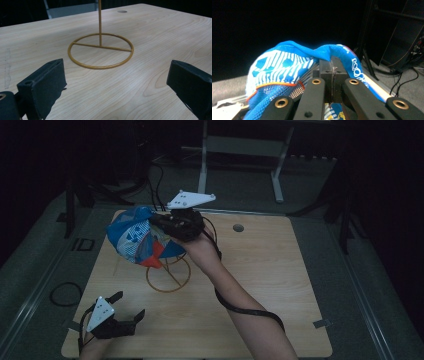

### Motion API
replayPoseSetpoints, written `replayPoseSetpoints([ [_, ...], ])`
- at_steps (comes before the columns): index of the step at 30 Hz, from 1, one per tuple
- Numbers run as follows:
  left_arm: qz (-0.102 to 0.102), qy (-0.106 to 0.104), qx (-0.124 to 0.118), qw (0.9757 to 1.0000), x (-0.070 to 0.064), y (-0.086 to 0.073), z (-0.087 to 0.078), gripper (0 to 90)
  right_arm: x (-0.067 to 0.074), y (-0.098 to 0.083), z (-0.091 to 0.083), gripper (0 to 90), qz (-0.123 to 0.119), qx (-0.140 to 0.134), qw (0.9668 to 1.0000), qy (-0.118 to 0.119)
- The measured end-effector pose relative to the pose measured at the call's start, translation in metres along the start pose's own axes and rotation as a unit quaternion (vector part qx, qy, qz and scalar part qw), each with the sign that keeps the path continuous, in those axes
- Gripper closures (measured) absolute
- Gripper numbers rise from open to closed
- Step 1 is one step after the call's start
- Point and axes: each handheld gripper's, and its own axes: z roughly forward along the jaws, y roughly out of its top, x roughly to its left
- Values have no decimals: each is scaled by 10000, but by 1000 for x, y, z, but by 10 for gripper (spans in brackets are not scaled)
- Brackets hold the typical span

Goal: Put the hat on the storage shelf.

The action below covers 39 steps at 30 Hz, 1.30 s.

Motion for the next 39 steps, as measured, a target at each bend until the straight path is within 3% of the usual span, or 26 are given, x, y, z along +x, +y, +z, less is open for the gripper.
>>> replayPoseSetpoints([
  [6, -86, -24, -38, 10000, 1, 0, 0, 26, -2, -12, 7, 900, -4, 225, 9997, -19],
  [15, -73, -76, 26, 9999, 0, -1, 3, 26, -12, -34, 0, 900, 209, 331, 9992, -39],
  [31, -120, -106, 34, 9999, 0, -2, 4, 26, -11, -64, -18, 900, 316, 334, 9988, -146],
  [39, -142, -115, 13, 9998, 1, -2, 5, 26, -11, -75, -20, 899, 431, 347, 9985, -60],
])
